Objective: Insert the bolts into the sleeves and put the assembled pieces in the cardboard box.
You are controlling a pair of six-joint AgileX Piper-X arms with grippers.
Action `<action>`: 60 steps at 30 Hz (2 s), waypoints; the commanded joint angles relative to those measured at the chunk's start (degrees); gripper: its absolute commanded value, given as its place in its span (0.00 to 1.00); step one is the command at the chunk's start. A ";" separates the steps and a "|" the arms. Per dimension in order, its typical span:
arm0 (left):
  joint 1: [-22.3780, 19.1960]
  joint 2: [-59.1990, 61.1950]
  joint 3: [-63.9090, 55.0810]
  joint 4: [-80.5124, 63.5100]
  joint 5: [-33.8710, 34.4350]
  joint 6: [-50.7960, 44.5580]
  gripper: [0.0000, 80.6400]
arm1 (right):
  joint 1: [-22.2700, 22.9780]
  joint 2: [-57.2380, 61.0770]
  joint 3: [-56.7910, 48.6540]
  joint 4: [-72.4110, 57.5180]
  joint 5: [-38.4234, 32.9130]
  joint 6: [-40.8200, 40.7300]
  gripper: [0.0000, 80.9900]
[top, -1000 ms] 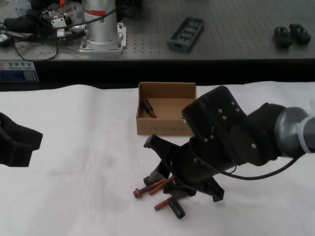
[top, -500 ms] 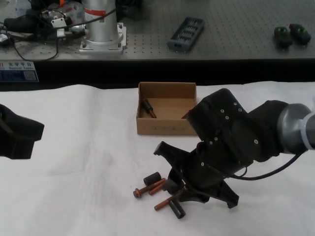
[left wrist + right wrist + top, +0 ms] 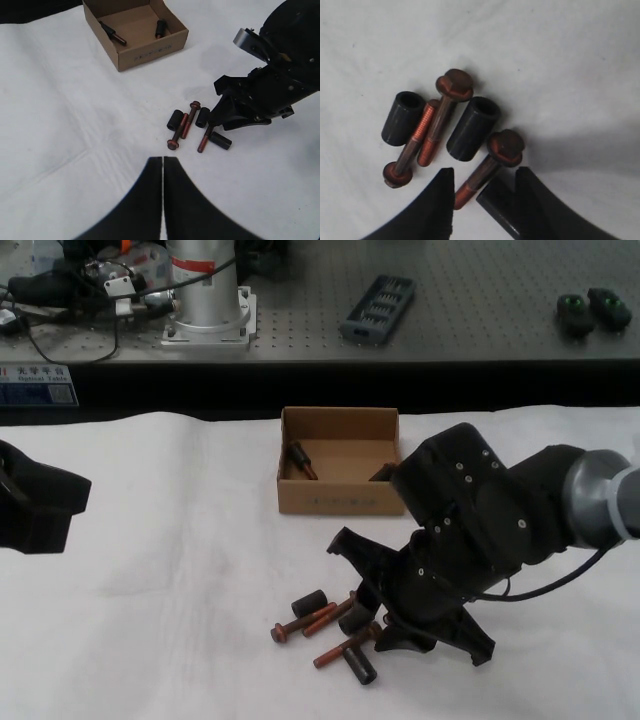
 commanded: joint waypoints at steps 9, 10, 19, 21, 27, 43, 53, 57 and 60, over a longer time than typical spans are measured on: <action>0.14 -0.61 -0.07 -0.43 -0.30 0.73 0.01 | -0.03 1.53 -0.54 -0.44 -0.56 0.05 0.38; 0.14 -0.61 -0.07 -0.43 -0.30 0.73 0.01 | -0.03 1.90 -0.54 -0.44 -1.00 0.05 0.38; 0.14 -0.61 -0.07 -0.43 -0.30 0.73 0.01 | -0.03 4.10 -1.41 -3.35 -1.91 0.05 0.38; 0.14 -0.61 -0.07 -0.43 -0.30 0.73 0.01 | -0.03 4.62 -1.80 -3.32 -1.91 0.05 0.37; 0.14 -0.61 -0.07 -0.43 -0.30 0.73 0.01 | -0.03 4.75 -1.83 -0.17 -1.76 0.05 0.37; 0.14 -0.61 -0.07 -0.43 -0.30 0.73 0.01 | -0.03 4.75 -1.83 0.87 -1.95 -0.38 0.12; 0.14 -0.61 -0.07 -0.43 -0.30 0.73 0.01 | -0.70 5.62 -1.83 2.66 -2.41 -2.67 0.20; 0.14 -0.61 -0.07 -0.43 -0.30 0.73 0.01 | -0.71 6.95 -1.83 2.66 -5.46 -2.67 0.20; 0.14 -0.61 -0.07 -0.43 -0.30 0.73 0.01 | -0.71 7.27 -1.83 2.53 -5.59 -2.67 0.20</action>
